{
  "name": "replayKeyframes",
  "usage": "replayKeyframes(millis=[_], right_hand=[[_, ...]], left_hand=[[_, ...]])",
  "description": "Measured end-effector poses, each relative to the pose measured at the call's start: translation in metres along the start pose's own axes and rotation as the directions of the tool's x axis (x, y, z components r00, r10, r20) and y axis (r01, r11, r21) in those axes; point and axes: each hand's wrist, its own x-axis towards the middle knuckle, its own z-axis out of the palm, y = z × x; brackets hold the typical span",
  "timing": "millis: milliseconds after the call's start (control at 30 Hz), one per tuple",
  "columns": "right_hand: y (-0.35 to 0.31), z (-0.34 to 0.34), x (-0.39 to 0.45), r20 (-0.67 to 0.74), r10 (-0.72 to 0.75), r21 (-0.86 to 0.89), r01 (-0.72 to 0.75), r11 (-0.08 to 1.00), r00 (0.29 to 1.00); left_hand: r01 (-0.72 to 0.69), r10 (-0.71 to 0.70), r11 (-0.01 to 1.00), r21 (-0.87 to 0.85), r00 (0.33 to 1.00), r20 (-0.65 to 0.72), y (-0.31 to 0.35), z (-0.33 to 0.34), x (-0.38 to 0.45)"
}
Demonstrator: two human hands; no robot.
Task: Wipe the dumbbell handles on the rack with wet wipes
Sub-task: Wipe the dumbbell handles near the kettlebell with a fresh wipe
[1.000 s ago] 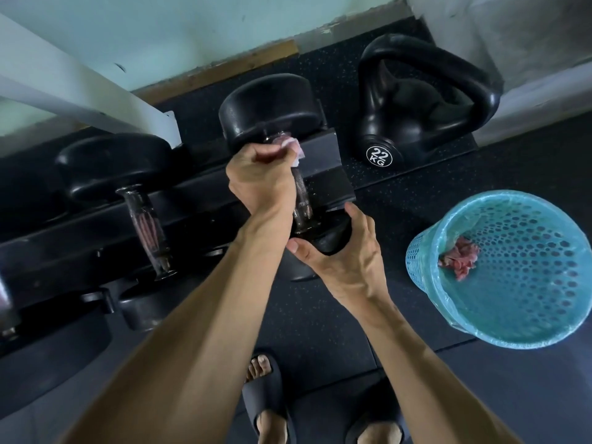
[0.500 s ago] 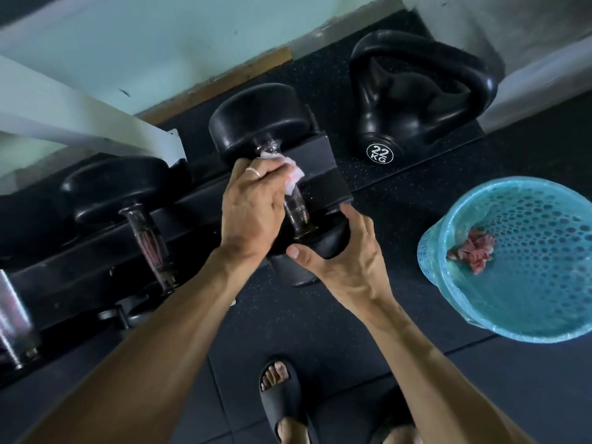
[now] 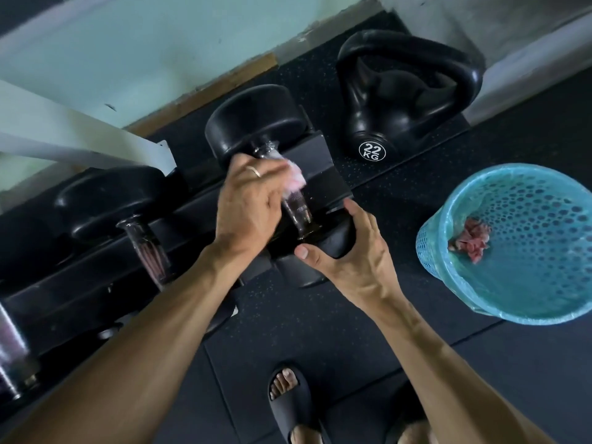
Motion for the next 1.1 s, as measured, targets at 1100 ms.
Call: replayKeyframes(millis=[1100], right_hand=[[0.01,0.015,-0.009,-0.14,0.049,0.185,-0.022,0.983,0.989]], left_hand=[[-0.438,0.448,0.894,-0.094,0.871,0.203,-0.006,-0.011,0.0]])
